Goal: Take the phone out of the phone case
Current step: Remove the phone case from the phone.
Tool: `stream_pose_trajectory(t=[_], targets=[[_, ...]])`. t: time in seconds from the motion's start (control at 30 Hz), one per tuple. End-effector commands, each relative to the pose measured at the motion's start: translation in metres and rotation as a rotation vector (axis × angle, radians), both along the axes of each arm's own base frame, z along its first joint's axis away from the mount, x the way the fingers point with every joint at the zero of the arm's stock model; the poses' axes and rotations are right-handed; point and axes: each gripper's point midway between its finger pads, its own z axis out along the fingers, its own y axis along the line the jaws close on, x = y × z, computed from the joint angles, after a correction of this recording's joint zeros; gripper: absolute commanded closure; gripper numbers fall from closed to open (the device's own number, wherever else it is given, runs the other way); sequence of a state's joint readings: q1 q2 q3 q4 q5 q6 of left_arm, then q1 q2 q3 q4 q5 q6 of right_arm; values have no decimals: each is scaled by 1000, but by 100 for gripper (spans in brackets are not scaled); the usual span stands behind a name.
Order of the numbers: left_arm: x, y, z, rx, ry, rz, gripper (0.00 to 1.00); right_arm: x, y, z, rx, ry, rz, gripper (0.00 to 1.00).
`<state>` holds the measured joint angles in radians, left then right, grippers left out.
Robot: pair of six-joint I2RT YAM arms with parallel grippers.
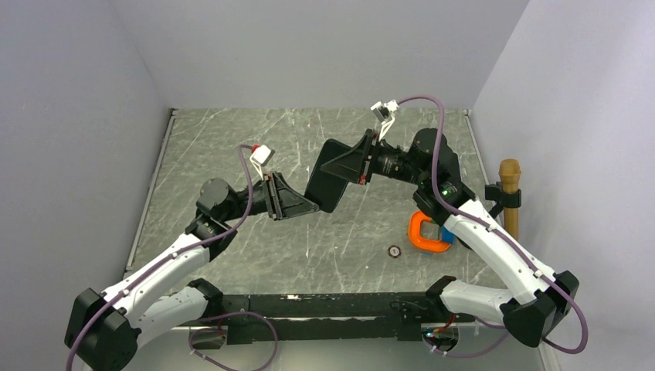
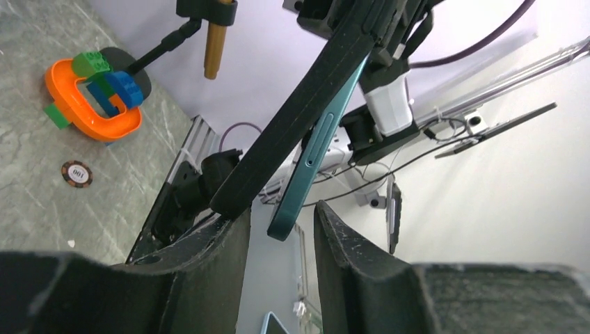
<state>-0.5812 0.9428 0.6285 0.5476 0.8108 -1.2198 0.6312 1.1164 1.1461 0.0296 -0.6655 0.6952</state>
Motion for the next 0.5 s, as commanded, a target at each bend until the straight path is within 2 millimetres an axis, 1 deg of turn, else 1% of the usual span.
stream_pose_trajectory(t=[0.0,0.13,0.23,0.33,0.4,0.47], targets=[[5,22,81,-358,-160,151,57,-38,16,-13,60,143,136,100],[7,32,85,-405,-167,225,58,-31,18,-23,72,193,92,100],[13,38,82,-372,-175,308,57,-34,21,-24,95,211,104,100],[16,47,86,-378,-196,390,58,-37,28,-28,82,225,106,100],[18,49,87,-367,-200,409,58,-37,30,-29,71,229,110,100],[16,43,88,-336,-210,380,59,-37,32,-28,61,218,125,100]])
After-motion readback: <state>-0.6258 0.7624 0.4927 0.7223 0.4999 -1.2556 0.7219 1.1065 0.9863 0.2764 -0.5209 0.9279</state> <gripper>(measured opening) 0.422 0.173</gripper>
